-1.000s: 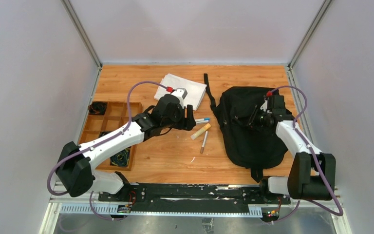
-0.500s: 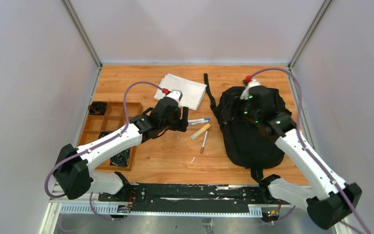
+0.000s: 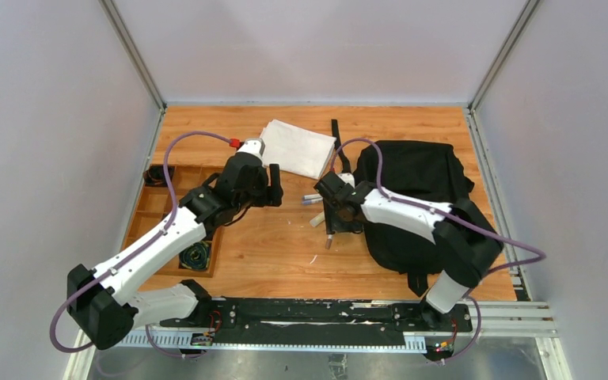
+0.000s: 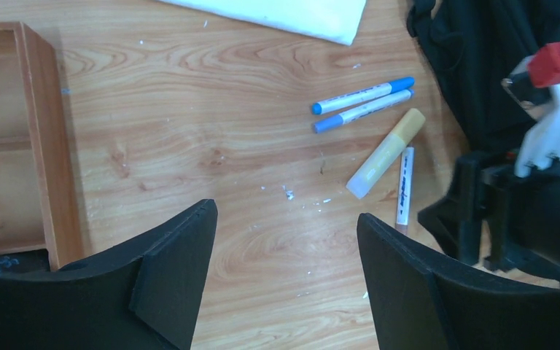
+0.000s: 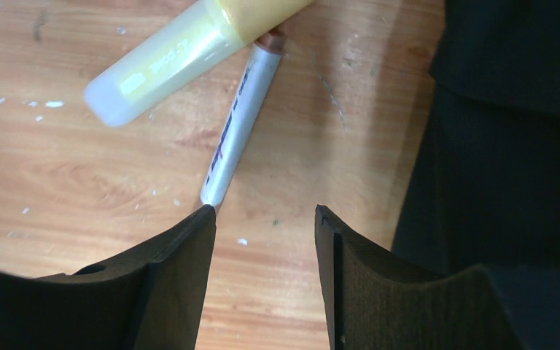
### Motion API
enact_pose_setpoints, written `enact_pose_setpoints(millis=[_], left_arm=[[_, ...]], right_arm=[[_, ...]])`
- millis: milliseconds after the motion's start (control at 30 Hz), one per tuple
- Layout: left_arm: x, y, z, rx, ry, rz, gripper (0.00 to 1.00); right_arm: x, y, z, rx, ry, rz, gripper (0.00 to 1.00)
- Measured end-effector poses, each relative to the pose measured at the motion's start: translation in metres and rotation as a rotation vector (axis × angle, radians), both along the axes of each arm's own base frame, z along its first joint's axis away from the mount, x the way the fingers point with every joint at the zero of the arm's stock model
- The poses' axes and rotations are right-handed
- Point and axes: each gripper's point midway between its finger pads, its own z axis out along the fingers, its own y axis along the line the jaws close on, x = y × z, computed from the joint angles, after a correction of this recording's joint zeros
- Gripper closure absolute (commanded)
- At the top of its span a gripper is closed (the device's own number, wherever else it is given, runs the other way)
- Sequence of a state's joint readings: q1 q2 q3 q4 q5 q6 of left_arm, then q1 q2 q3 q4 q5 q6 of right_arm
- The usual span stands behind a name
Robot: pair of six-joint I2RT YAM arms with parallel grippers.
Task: Pack the student bag
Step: Pick up the stationery from the center of the board.
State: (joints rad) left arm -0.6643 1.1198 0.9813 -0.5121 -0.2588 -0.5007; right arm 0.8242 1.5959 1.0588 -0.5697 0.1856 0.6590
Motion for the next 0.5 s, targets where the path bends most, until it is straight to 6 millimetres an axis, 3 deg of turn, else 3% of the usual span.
enact_pose_setpoints(millis=[200,267,300,433,500], left_arm=[[-0.007,0.004,-0.018,0.024,0.048,0.005,0.22],[-0.009,0.005,-0.021,0.029,0.055,0.005,0.22],[-0.009,0.006,-0.021,0.030,0.056,0.005,0.23],[-0.010,0.007,-0.020,0.027,0.054,0.004,0.23],[-0.011,0.007,-0.020,0.026,0.053,0.004,0.22]], right_arm=[[0.007,0.010,-0.037,-0.042,0.050,-0.025,0.44],[0.013,0.017,-0.036,-0.025,0.038,-0.028,0.48],[0.014,0.018,-0.036,-0.025,0.037,-0.028,0.53],[0.017,0.023,-0.036,-0.005,0.025,-0.034,0.93],[0.018,0.025,-0.036,0.003,0.022,-0.035,1.00]])
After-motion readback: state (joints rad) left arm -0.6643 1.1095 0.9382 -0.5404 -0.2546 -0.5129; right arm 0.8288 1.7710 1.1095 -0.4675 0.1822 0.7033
